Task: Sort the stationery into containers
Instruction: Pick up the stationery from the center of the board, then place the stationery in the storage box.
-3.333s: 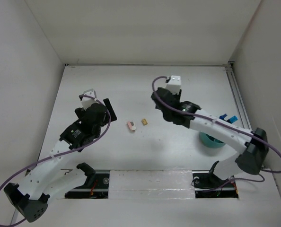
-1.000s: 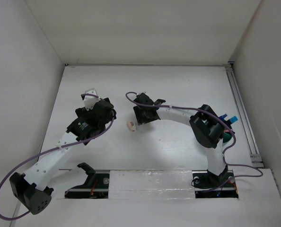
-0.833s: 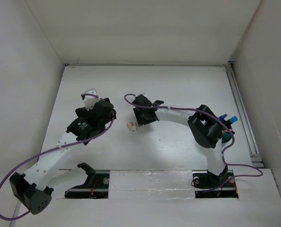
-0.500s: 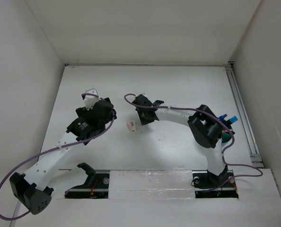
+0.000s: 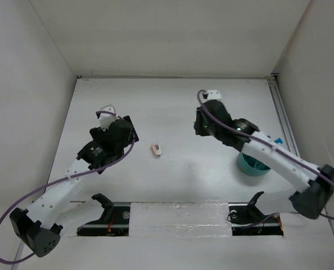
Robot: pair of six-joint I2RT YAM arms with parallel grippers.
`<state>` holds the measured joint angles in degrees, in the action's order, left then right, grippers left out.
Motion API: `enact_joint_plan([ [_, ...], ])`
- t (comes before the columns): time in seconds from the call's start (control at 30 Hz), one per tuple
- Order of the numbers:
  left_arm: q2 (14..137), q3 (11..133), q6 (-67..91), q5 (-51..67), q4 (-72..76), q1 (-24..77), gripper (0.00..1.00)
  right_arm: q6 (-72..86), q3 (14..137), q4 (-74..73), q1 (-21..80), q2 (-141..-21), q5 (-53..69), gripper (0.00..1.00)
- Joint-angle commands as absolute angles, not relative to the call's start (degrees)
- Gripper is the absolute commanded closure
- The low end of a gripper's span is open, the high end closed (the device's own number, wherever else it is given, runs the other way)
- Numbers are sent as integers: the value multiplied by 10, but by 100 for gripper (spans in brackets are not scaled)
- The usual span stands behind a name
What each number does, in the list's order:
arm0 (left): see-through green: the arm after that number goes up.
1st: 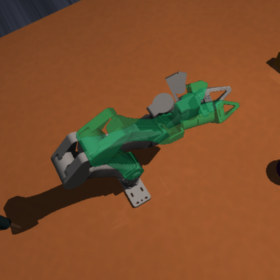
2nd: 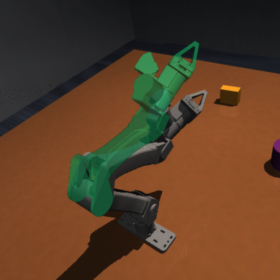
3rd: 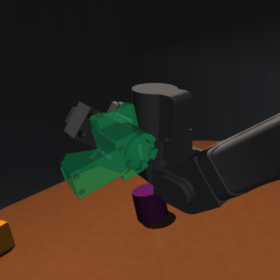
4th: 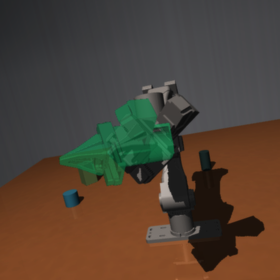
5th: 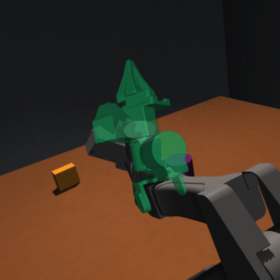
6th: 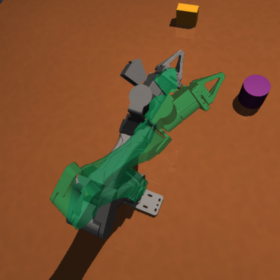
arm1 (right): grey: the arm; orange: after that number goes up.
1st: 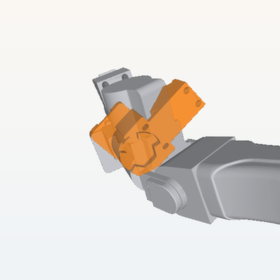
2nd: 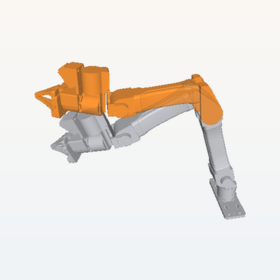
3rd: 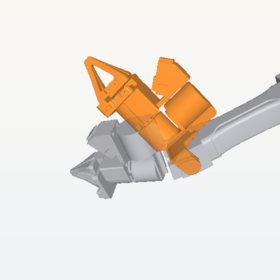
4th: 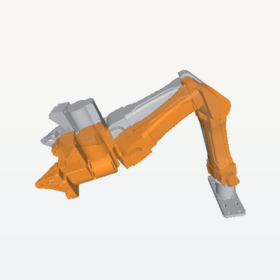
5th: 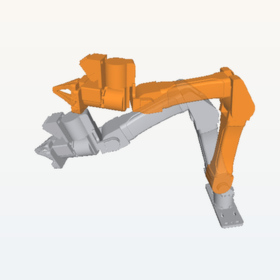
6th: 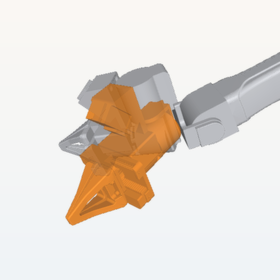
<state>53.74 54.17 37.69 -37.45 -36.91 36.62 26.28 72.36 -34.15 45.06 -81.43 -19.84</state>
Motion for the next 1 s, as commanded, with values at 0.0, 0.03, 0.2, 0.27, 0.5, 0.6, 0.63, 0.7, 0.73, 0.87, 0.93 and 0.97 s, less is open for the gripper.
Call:
enact_joint_plan([
  [0.0,519,554,363,-373,-358,365,0,316,701,-421,426,-722,-261,100],
  [0.03,514,554,363,-373,-358,365,0,331,681,-431,420,-699,-269,100],
  [0.2,509,554,357,-361,-352,365,0,437,615,-490,392,-529,-302,100],
  [0.27,509,554,352,-354,-347,365,0,454,610,-511,369,-485,-295,100],
  [0.5,490,548,346,-343,-342,365,0,547,605,-620,323,-346,-300,100],
  [0.6,484,548,346,-338,-342,365,0,607,599,-656,316,-302,-300,100],
  [0.63,484,548,346,-338,-342,365,0,628,591,-667,316,-292,-300,100],
  [0.7,484,548,341,-332,-337,365,0,665,576,-672,316,-260,-291,100],
  [0.73,484,548,341,-327,-337,365,0,684,560,-685,316,-252,-291,100],
  [0.87,484,548,336,-321,-331,365,0,752,531,-721,316,-205,-291,100],
  [0.93,479,543,336,-315,-331,365,0,785,531,-743,316,-192,-298,100],
  [0.97,479,543,336,-308,-326,365,0,795,531,-750,316,-186,-303,100],
])
